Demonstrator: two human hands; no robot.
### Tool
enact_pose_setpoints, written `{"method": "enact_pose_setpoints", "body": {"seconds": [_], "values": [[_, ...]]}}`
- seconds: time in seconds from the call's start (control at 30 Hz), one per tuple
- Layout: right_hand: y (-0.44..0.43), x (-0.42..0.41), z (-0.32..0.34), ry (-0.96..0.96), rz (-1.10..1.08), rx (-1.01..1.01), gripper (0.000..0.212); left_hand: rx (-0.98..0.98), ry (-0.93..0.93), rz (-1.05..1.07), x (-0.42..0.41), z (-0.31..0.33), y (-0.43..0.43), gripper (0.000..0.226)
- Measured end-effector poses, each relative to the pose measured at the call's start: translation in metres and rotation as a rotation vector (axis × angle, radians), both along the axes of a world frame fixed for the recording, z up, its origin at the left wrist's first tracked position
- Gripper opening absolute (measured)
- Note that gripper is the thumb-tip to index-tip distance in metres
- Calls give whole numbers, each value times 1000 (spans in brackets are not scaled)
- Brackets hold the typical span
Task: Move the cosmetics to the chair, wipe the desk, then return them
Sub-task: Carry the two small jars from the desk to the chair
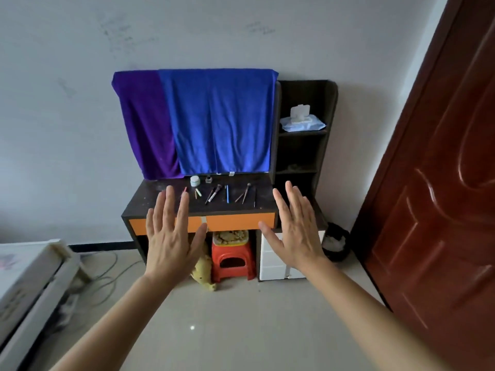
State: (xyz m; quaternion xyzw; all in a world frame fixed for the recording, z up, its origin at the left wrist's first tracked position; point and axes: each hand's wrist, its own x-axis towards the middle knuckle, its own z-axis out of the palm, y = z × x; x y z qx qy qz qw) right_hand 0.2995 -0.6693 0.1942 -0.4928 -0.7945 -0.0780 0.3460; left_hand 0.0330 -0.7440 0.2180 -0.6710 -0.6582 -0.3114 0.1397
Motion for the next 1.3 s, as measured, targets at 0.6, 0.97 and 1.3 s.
{"method": "enact_pose_setpoints", "body": {"seconds": [0.6,0.97,1.3], "values": [[412,-112,-56,-84,87,-323,84,-419,-83,216,-95,-64,353,76],[562,-254,-118,-170,152,-566,85,-592,-198,217,-227,-139,507,81],[652,-335,-173,-215,77,-855,72,-831,-280,27,-290,-208,644,80]]}}
